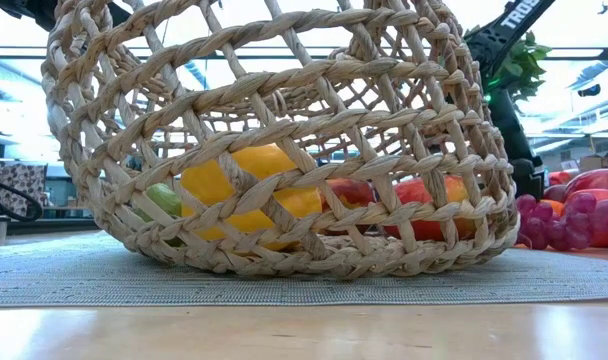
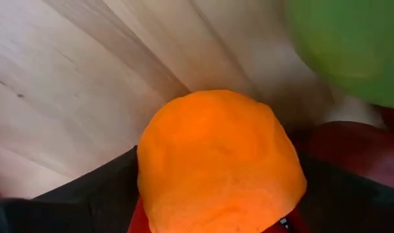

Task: Build produce basket
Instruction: Put the orange into the basket

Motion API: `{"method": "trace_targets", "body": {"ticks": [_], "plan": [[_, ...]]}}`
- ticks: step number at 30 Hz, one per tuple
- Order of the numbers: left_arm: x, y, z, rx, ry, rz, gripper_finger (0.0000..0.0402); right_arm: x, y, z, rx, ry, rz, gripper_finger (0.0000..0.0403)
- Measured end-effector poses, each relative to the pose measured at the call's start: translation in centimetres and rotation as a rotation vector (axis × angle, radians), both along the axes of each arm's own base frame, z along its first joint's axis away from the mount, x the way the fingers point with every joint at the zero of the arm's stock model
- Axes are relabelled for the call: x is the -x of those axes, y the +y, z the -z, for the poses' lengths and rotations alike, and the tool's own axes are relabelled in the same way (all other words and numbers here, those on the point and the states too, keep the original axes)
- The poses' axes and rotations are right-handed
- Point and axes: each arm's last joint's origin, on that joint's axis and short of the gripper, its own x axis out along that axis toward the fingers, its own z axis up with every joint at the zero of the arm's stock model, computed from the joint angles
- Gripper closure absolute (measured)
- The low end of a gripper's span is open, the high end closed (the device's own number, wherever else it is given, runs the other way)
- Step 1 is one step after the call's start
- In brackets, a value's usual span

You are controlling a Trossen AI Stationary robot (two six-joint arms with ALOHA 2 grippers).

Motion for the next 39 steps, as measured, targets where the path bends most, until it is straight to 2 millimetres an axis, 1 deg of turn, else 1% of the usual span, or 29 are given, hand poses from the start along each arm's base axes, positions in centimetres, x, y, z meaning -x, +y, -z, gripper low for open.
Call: {"method": "trace_targets", "body": {"ticks": [4,7,10,15,18,22,24,30,36,39], "plan": [[0.0,0.0,0.0,0.000,0.000,0.000,0.0353,-0.1,0.2,-0.2,0.001,-0.006,-0.009,0.0074],[0.0,0.0,0.0,0.000,0.000,0.000,0.0353,-0.8,0.2,-1.3,0.012,-0.057,-0.018,0.0087],[0.0,0.0,0.0,0.000,0.000,0.000,0.0353,-1.6,0.6,-2.6,0.028,-0.129,-0.045,0.0089],[0.0,0.0,0.0,0.000,0.000,0.000,0.0353,-3.6,1.6,-5.5,0.102,-0.331,-0.121,0.0089],[0.0,0.0,0.0,0.000,0.000,0.000,0.0353,-4.7,2.2,-7.7,0.151,-0.498,-0.175,0.0088],[0.0,0.0,0.0,0.000,0.000,0.000,0.0353,-5.6,2.8,-10.6,0.226,-0.667,-0.220,0.0087],[0.0,0.0,0.0,0.000,0.000,0.000,0.0353,-5.7,3.0,-12.2,0.289,-0.746,-0.222,0.0087],[0.0,0.0,0.0,0.000,0.000,0.000,0.0353,-5.8,3.8,-15.7,0.462,-0.963,-0.222,0.0086],[0.0,0.0,0.0,0.000,0.000,0.000,0.0353,-5.7,4.8,-18.2,0.608,-1.129,-0.225,0.0086],[0.0,0.0,0.0,0.000,0.000,0.000,0.0353,-5.8,5.2,-19.2,0.643,-1.206,-0.234,0.0086]]}}
